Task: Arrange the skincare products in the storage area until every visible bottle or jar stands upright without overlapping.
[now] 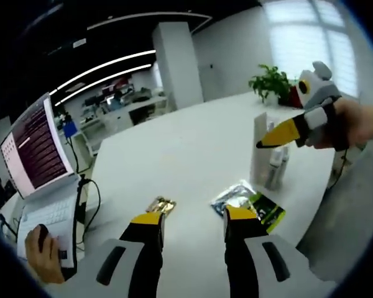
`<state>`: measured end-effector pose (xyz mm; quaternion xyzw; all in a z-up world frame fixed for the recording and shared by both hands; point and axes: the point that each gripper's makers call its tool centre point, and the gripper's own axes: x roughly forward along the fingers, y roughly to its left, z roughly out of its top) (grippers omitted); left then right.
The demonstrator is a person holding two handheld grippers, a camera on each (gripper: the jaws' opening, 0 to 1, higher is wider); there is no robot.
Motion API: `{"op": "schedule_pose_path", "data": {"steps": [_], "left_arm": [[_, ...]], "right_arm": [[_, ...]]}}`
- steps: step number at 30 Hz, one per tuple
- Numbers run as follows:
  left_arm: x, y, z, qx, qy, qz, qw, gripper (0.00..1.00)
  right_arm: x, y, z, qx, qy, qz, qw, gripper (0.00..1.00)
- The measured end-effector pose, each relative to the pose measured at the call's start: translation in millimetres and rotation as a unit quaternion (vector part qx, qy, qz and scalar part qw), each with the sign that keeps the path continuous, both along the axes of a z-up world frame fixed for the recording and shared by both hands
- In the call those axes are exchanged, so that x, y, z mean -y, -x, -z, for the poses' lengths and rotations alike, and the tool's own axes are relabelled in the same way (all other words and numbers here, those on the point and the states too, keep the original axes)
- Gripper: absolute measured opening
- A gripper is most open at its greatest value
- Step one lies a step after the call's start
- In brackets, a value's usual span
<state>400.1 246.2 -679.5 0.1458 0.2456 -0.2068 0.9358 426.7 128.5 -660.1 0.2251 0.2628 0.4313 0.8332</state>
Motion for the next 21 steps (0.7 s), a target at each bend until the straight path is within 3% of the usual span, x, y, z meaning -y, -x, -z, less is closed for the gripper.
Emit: {"op": "schedule_pose_path", "data": {"steps": [2, 4, 5, 9, 12, 21], "left_arm": [[6, 8.2, 15.4, -0.030, -0.012, 0.031, 0.9990, 0.39], [11, 21.0, 36.0, -0.071, -0.032, 0.066, 0.9947, 0.41], [12, 24.1, 45.2, -0.077, -0.044, 0.092, 0.9918, 0.41], [23, 53.4, 85.2, -0.131, -0.095, 0.207, 0.9649, 0.46], [34, 67.7, 99.2, -0.154, -0.102, 0.260, 0.9477, 0.53], [40, 81.9, 126.6, -0.199, -0.143, 0.317, 0.9164, 0.59]], "right_arm": [[-1, 4, 1.0, 0.002, 0.003, -0.005, 1.0000, 0.22], [1, 5, 3.5, 0.002, 0.009, -0.008, 0.9999, 0.23], [3, 7, 5.3, 0.003, 0.013, -0.009, 0.9999, 0.23], [8, 17, 9.2, 0.001, 0.019, -0.012, 0.9998, 0.24], [13, 24, 12.1, -0.001, 0.024, -0.012, 0.9996, 0.25], [34, 40, 16.4, 0.009, 0.046, -0.006, 0.9989, 0.29]]}}
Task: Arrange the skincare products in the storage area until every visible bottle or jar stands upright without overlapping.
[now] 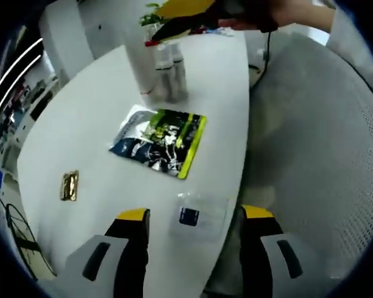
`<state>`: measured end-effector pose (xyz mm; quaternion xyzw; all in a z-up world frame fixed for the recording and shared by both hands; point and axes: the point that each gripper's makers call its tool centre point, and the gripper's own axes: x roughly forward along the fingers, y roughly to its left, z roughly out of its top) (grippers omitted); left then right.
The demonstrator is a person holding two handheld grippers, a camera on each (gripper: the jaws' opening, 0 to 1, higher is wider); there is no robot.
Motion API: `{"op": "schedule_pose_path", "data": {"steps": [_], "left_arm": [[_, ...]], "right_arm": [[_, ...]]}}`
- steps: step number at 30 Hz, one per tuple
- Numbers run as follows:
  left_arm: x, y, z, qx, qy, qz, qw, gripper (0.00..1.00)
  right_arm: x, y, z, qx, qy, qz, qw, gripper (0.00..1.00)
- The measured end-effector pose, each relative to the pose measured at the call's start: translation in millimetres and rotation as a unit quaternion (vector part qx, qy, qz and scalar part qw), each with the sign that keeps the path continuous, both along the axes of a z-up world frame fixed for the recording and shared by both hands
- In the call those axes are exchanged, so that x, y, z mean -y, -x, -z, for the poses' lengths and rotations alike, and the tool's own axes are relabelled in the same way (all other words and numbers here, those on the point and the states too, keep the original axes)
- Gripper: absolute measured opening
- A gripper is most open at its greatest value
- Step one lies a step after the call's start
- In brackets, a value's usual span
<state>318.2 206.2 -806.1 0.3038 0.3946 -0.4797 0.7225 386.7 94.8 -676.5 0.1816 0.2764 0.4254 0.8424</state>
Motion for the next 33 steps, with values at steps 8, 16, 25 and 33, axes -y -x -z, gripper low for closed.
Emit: {"op": "schedule_pose_path", "data": {"steps": [8, 16, 25, 33], "left_arm": [[-2, 11.0, 21.0, -0.016, -0.048, 0.062, 0.9968, 0.57], [-3, 4.4, 29.3, -0.019, -0.064, 0.070, 0.9953, 0.49], [-4, 6.0, 31.5, -0.034, -0.065, 0.066, 0.9951, 0.45], [-5, 2.6, 33.3, -0.040, -0.058, 0.053, 0.9961, 0.45]], "right_arm": [[22, 7, 5.5, 0.001, 0.010, 0.022, 0.9997, 0.31], [43, 15, 16.2, 0.012, 0.046, 0.030, 0.9984, 0.34], [74, 13, 23.2, 0.014, 0.065, 0.056, 0.9962, 0.34], [85, 11, 28.8, 0.010, 0.074, 0.071, 0.9947, 0.35]]}}
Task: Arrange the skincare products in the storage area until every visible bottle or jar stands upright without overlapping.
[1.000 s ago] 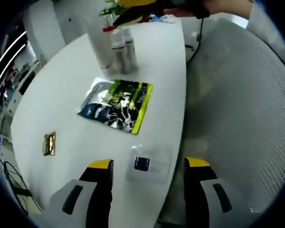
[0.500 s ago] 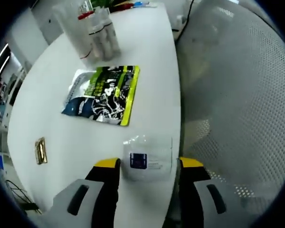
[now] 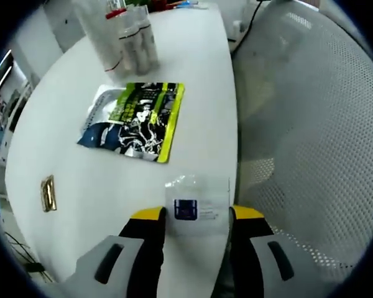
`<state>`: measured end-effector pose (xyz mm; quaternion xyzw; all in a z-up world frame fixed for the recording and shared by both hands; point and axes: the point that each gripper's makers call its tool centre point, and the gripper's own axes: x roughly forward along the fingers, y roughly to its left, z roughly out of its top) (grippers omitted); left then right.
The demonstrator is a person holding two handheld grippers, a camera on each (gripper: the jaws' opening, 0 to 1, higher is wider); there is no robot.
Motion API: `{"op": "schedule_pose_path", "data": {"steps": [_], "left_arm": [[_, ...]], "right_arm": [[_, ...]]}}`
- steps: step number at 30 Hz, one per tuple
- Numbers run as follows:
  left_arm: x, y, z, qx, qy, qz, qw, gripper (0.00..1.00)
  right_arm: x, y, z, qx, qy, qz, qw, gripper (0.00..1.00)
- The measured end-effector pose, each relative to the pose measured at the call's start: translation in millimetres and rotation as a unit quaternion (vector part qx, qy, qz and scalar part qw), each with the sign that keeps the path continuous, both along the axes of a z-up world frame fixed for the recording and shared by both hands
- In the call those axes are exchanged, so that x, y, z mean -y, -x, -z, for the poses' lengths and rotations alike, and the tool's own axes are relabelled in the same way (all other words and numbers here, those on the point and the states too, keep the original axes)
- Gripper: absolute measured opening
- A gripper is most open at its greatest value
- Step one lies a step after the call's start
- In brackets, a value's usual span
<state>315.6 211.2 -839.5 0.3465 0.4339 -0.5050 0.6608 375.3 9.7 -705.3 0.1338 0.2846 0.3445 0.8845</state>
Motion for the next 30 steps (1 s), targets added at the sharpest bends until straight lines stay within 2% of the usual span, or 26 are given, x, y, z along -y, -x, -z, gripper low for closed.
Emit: {"op": "schedule_pose_path", "data": {"steps": [6, 15, 18, 22, 26, 29, 30], "left_arm": [[1, -8.0, -3.0, -0.001, 0.025, -0.053, 0.9983, 0.44], [-4, -20.5, -21.1, 0.006, 0.073, -0.131, 0.9886, 0.44], [0, -25.3, -34.7, 0.010, 0.101, -0.172, 0.9798, 0.44], [6, -39.5, -62.7, 0.024, 0.162, -0.237, 0.9576, 0.44], [8, -46.9, -82.3, 0.047, 0.176, -0.249, 0.9512, 0.44], [8, -51.1, -89.9, 0.056, 0.184, -0.258, 0.9468, 0.44], [9, -52.7, -94.5, 0.059, 0.191, -0.264, 0.9435, 0.44]], "right_arm": [[-15, 4, 2.1, -0.005, -0.003, -0.017, 0.9998, 0.35], [-58, 13, -2.2, -0.009, -0.027, -0.059, 0.9978, 0.35], [-76, 16, 0.4, -0.022, -0.041, -0.076, 0.9961, 0.35], [-98, 17, 10.1, -0.043, -0.055, -0.090, 0.9935, 0.36], [-117, 17, 9.2, -0.059, -0.072, -0.097, 0.9909, 0.36], [-127, 15, 11.1, -0.069, -0.079, -0.100, 0.9895, 0.35], [-129, 14, 11.4, -0.071, -0.081, -0.100, 0.9891, 0.34]]}}
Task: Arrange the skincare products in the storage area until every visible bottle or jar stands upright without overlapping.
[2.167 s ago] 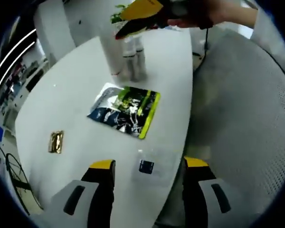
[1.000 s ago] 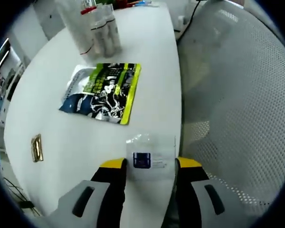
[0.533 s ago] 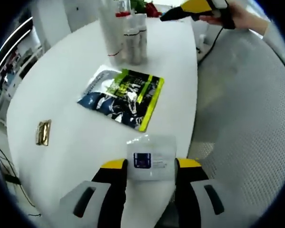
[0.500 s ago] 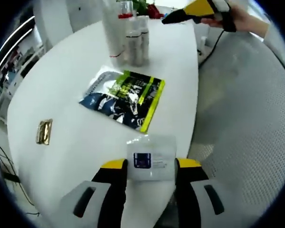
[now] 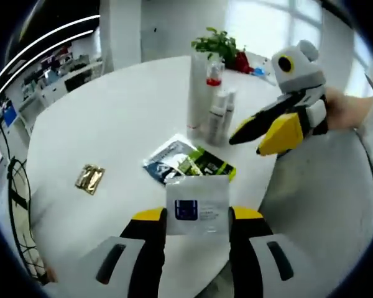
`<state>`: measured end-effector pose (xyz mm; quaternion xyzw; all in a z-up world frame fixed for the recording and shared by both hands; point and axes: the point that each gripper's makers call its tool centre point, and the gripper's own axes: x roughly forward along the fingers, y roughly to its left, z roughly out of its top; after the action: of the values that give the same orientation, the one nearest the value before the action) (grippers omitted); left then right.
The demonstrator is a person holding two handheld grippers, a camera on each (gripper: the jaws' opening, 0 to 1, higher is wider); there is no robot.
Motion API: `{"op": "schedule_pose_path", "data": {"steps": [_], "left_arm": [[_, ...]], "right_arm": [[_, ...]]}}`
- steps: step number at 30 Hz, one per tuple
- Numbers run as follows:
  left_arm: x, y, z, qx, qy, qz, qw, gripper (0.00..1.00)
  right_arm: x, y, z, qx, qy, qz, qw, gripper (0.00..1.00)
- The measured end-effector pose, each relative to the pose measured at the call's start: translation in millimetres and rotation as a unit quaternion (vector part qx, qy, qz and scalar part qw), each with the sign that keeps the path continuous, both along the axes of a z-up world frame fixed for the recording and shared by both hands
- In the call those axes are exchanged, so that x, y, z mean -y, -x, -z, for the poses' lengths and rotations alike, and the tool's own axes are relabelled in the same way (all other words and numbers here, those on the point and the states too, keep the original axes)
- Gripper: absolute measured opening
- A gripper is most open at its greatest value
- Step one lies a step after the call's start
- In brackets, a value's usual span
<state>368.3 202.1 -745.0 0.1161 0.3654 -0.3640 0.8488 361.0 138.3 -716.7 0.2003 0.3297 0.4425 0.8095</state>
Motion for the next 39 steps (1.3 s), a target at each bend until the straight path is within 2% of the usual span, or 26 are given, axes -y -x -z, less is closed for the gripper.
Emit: {"op": "schedule_pose_path", "data": {"steps": [2, 5, 12, 16, 20, 26, 29, 30, 33, 35, 36, 39], "left_arm": [[4, -1.7, -8.9, 0.008, 0.015, -0.010, 0.9998, 0.44], [7, -0.7, -14.3, 0.018, 0.011, -0.009, 0.9997, 0.44], [12, -1.9, -20.6, 0.029, 0.019, -0.008, 0.9994, 0.44], [14, -1.4, -21.8, 0.030, 0.021, -0.007, 0.9993, 0.44], [16, -1.0, -21.9, 0.029, 0.024, -0.006, 0.9993, 0.44], [14, -0.9, -21.5, 0.029, 0.027, -0.008, 0.9992, 0.43], [13, 1.5, -21.3, 0.023, 0.033, -0.005, 0.9992, 0.43], [12, 2.9, -21.8, 0.022, 0.038, 0.000, 0.9991, 0.44], [10, 6.5, -21.0, 0.004, 0.063, -0.004, 0.9980, 0.48], [6, 10.1, -20.0, 0.003, 0.064, 0.001, 0.9980, 0.44], [4, 11.9, -18.8, -0.002, 0.067, 0.004, 0.9978, 0.42], [-3, 17.4, -14.2, -0.025, 0.097, 0.003, 0.9950, 0.39]], "right_arm": [[-6, 0, 0.7, -0.012, -0.012, 0.000, 0.9999, 0.32], [-14, -1, 0.1, -0.036, -0.036, 0.007, 0.9987, 0.31], [-17, -8, 8.2, -0.056, -0.050, 0.014, 0.9971, 0.21], [-20, -5, 8.4, -0.060, -0.051, 0.008, 0.9969, 0.15], [-23, -6, 8.2, -0.059, -0.056, 0.008, 0.9967, 0.03], [-25, -5, 6.7, -0.059, -0.056, 0.004, 0.9967, 0.01], [-25, -4, 7.3, -0.053, -0.041, 0.000, 0.9977, 0.01], [-24, -6, 8.8, -0.039, -0.027, -0.008, 0.9988, 0.01], [-25, -4, 9.6, -0.029, -0.007, -0.025, 0.9993, 0.01], [-27, -2, 13.0, -0.031, 0.007, -0.042, 0.9986, 0.01], [-30, -1, 12.3, -0.021, 0.017, -0.056, 0.9981, 0.01], [-37, 3, 12.4, -0.015, 0.027, -0.084, 0.9960, 0.01]]}}
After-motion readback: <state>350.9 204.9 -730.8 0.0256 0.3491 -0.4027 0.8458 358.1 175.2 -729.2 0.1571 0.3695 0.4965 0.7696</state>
